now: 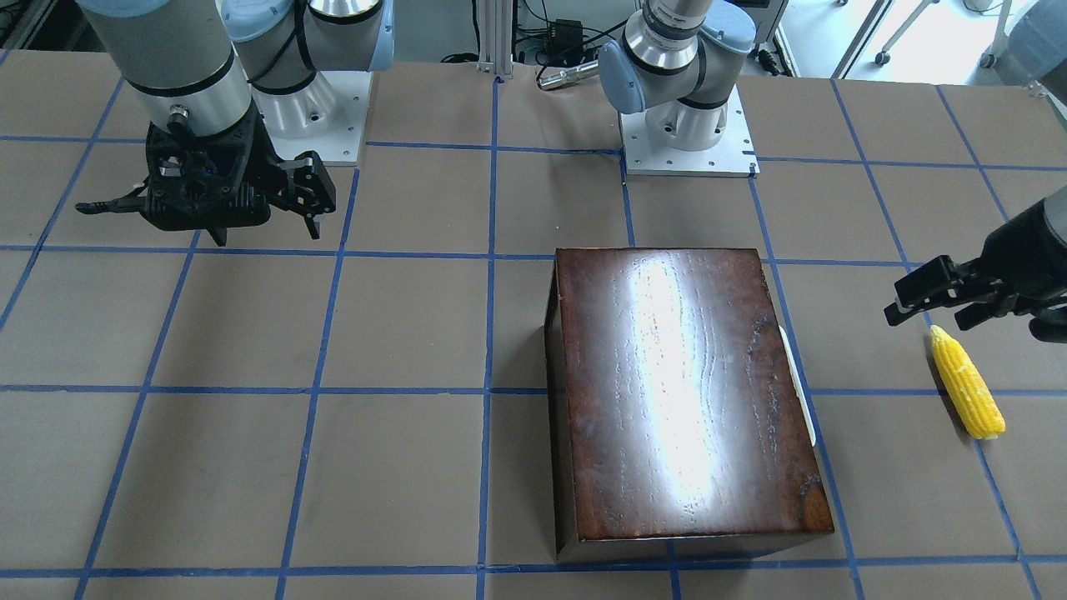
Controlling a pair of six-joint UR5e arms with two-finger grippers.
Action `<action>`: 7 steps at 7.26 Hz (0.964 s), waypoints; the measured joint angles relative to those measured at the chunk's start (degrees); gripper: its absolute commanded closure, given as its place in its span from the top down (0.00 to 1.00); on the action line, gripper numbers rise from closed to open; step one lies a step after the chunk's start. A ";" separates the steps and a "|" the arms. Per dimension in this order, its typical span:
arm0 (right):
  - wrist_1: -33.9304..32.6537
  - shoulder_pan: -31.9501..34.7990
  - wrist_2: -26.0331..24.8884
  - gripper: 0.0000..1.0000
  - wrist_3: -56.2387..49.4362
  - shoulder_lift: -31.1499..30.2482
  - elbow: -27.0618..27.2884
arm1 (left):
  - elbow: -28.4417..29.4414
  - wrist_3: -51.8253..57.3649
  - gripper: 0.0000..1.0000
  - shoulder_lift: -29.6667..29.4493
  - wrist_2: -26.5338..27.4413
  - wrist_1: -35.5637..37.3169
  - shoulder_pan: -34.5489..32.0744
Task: Open drawer and put corn inside
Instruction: 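Move the left gripper down beside the cabinet to the white drawer handle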
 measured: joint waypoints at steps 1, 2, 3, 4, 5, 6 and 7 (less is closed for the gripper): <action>0.00 0.06 0.00 1.00 0.00 0.00 0.00 | -0.03 2.33 1.00 -1.57 -1.27 0.28 0.42; 0.00 0.10 0.00 1.00 -0.02 0.01 0.00 | -0.13 3.78 1.00 -3.02 -2.47 0.76 0.57; 0.00 0.12 0.00 1.00 -0.03 0.02 0.01 | -0.36 4.69 1.00 -4.18 -3.86 1.14 0.61; 0.00 0.13 0.00 1.00 -0.02 0.02 0.03 | -0.65 5.40 1.00 -5.32 -5.43 1.35 0.60; 0.00 0.13 0.00 1.00 -0.01 0.02 0.02 | -0.80 5.63 1.00 -6.55 -7.37 1.53 0.50; 0.00 0.10 0.00 1.00 0.00 0.02 0.01 | -0.88 5.75 1.00 -7.54 -9.61 1.68 0.41; 0.00 0.03 0.00 1.00 0.00 0.02 0.00 | -0.89 5.80 1.00 -8.36 -10.97 1.77 0.25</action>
